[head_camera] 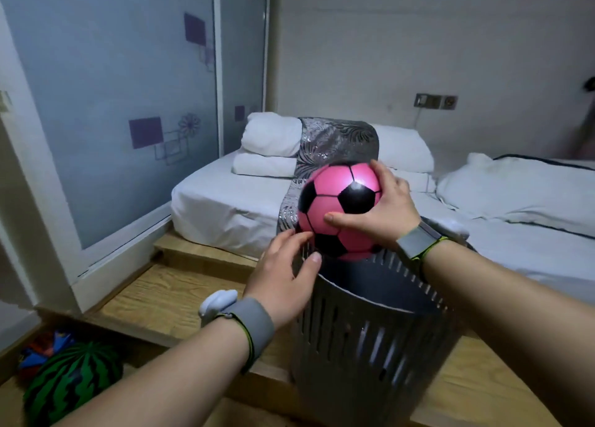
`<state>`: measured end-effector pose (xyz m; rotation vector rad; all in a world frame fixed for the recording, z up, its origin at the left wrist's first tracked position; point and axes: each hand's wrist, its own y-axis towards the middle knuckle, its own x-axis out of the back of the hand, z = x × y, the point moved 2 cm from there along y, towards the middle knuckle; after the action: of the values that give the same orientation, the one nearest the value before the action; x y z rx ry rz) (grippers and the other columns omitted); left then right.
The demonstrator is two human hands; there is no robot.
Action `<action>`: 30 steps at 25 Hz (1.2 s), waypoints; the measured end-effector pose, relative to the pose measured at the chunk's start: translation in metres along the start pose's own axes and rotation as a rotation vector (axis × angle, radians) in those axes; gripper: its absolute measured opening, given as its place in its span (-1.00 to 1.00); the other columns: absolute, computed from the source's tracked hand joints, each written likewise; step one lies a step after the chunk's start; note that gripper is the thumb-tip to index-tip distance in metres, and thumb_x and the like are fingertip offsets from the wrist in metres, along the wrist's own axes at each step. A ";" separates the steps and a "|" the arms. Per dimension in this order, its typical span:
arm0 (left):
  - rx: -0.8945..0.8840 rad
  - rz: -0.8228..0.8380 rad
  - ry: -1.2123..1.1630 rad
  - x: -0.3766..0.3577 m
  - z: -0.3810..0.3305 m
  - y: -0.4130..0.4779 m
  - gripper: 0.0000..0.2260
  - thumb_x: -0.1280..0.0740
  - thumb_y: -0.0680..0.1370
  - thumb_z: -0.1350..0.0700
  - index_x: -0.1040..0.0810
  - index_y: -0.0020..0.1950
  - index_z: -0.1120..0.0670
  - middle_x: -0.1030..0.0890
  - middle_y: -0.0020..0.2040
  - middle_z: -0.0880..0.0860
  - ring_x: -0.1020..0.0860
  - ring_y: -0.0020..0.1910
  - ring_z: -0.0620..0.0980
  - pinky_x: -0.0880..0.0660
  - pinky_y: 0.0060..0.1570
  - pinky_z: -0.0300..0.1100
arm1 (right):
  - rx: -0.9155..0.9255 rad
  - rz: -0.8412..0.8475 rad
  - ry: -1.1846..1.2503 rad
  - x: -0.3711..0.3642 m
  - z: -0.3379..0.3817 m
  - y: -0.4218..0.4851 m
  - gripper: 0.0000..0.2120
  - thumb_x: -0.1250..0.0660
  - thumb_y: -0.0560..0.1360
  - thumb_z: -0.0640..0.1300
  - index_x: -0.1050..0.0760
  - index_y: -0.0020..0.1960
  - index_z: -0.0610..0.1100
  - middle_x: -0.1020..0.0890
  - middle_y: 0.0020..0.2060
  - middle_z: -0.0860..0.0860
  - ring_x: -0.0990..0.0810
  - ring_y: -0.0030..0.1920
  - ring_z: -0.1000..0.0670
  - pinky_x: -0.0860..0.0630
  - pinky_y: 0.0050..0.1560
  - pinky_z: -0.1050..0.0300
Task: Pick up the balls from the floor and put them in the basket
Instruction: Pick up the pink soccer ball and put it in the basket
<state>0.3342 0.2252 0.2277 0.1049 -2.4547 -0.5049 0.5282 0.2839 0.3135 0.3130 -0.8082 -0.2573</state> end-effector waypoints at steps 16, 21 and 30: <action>0.131 -0.001 -0.131 -0.028 0.024 -0.012 -0.40 -0.04 0.53 -0.38 -0.05 0.57 -0.36 0.03 0.64 -0.16 -0.12 0.52 -0.21 -0.09 0.39 -0.23 | 0.014 0.329 -0.405 -0.039 -0.027 -0.015 -0.47 -0.58 0.35 0.18 -0.67 0.23 -0.07 -0.70 0.21 -0.01 -0.64 0.24 -0.07 -0.53 0.21 0.13; 0.117 -0.012 -0.171 -0.028 0.050 -0.019 -0.49 -0.21 0.63 -0.20 -0.19 0.58 -0.25 -0.33 0.55 -0.11 -0.30 0.51 -0.16 -0.31 0.46 -0.12 | 0.048 0.199 -0.250 -0.051 0.000 -0.020 -0.73 -0.49 0.42 0.15 -0.72 -0.16 -0.07 -0.73 -0.23 0.01 -0.71 -0.06 -0.05 -0.62 0.02 0.09; 0.365 -0.041 -0.064 0.033 0.115 -0.066 -0.30 -0.43 0.54 -0.02 -0.12 0.57 -0.26 -0.38 0.49 -0.09 -0.48 0.33 -0.10 -0.52 0.26 -0.01 | 0.571 0.041 -0.349 -0.118 0.091 -0.077 -0.67 -0.31 0.49 0.17 -0.70 0.06 -0.01 -0.69 0.00 -0.02 -0.60 0.12 -0.16 -0.53 0.08 -0.02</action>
<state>0.2369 0.1959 0.1369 0.2927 -2.5866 -0.0725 0.3742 0.2373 0.2655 0.8015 -1.2282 -0.0347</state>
